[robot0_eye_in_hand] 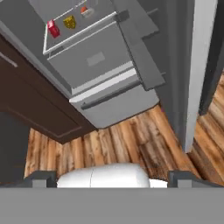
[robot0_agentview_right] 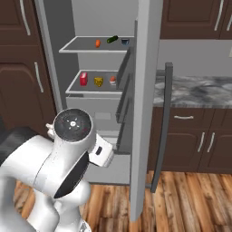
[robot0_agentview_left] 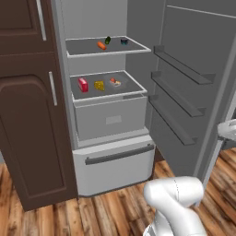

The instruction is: Place the tupperware on the second highest shelf of the fridge. Make space for the tupperware among the existing items by rearranging them on the shelves if needed. Close the fridge door when finished.

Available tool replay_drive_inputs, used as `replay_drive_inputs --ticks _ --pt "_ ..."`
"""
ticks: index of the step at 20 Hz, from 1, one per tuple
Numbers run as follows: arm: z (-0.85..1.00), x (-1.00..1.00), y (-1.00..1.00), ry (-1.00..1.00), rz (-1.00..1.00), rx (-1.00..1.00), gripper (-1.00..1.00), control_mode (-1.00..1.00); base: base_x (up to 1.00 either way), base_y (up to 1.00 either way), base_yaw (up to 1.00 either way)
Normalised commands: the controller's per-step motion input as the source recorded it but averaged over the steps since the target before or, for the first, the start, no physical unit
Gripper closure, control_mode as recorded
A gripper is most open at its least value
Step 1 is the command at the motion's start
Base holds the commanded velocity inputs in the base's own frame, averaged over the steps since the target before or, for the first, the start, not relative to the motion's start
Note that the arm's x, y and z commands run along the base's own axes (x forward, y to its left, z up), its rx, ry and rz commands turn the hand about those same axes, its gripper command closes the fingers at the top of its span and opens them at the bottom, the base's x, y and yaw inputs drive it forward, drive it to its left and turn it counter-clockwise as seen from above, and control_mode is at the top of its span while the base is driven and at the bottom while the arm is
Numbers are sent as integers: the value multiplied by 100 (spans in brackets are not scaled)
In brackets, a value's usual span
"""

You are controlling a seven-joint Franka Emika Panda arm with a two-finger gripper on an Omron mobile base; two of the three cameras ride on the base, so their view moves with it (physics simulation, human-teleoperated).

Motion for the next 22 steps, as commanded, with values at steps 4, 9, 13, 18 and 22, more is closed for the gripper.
replay_drive_inputs --ticks 4,9,13,18,22 --pt "-4 3 -100 -1 0 45 -100 -100 0 0 0" --pt "-34 1 -99 -10 -1 36 -100 -100 0 0 0" --pt "-60 24 -100 -7 -6 34 -100 -100 0 0 0" --pt "-35 70 -77 0 0 18 -100 -100 0 0 0" --pt "-26 99 -57 1 0 17 -100 -100 0 0 0"
